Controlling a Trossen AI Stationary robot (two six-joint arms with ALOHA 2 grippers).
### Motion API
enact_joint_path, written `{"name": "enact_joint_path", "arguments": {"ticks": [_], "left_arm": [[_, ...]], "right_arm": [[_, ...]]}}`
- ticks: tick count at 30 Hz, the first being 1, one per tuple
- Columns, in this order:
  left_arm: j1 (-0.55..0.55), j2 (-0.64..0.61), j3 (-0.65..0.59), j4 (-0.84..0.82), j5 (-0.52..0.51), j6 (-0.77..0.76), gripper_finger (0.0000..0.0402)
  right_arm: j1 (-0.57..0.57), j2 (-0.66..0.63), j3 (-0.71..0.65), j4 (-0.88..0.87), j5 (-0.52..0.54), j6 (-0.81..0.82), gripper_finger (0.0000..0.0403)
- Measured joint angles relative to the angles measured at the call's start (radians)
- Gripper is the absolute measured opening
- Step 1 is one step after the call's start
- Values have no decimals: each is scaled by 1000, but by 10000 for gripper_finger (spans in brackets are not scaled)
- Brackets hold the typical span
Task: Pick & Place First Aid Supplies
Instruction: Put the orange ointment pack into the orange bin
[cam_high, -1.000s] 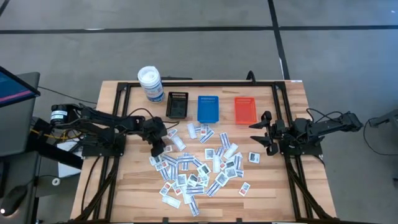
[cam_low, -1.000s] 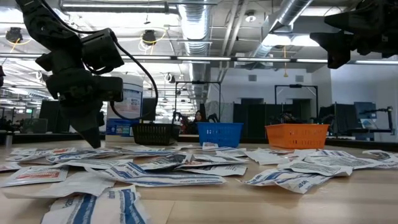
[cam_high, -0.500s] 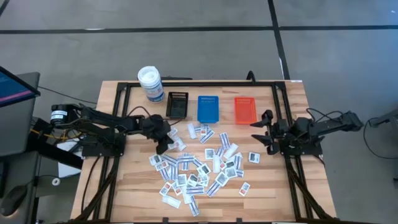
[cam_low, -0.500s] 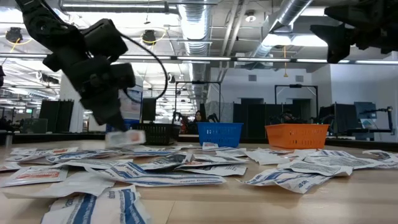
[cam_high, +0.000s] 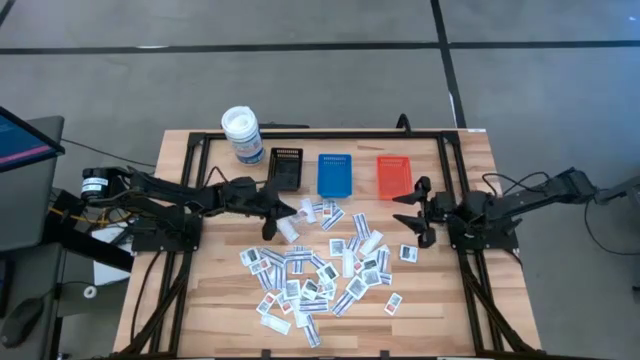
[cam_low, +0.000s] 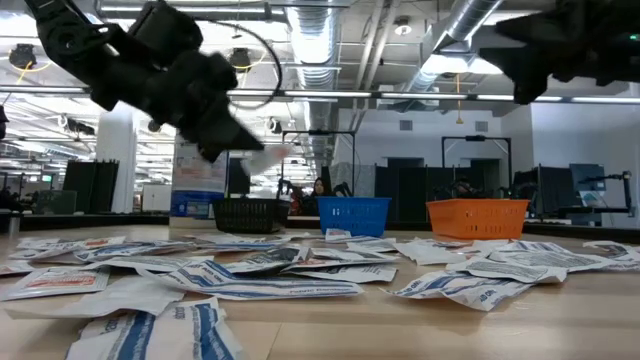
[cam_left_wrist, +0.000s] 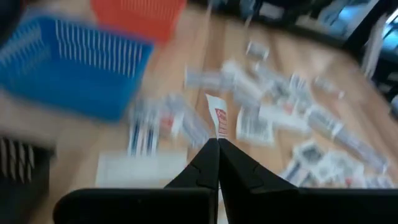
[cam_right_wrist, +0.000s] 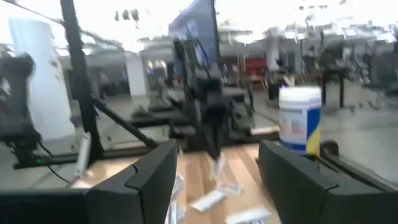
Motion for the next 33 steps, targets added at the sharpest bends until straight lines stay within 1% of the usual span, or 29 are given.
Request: {"name": "enact_joint_path", "arguments": {"ticks": [4,8,14,19,21,26,29,33], "left_arm": [[0,0,0,121,0,34,5],[0,0,0,187,0,35,5],[-9,0,0,203,-1,35,5],[-32,0,0,210,0,35,5],[-38,0,0,210,0,35,5],[-52,0,0,210,-3,35,5],[-59,0,0,210,-12,35,5],[-68,0,0,210,-23,35,5]], "right_arm": [[-37,184,75,4,2,63,221],[-77,402,170,3,1,120,221],[-127,731,346,8,2,181,221],[-134,950,500,6,1,180,221],[-134,1016,559,4,-17,180,221],[-134,1130,684,1,-127,150,221],[-134,1165,739,-27,-133,131,221],[-139,1195,780,-46,-133,130,221]]}}
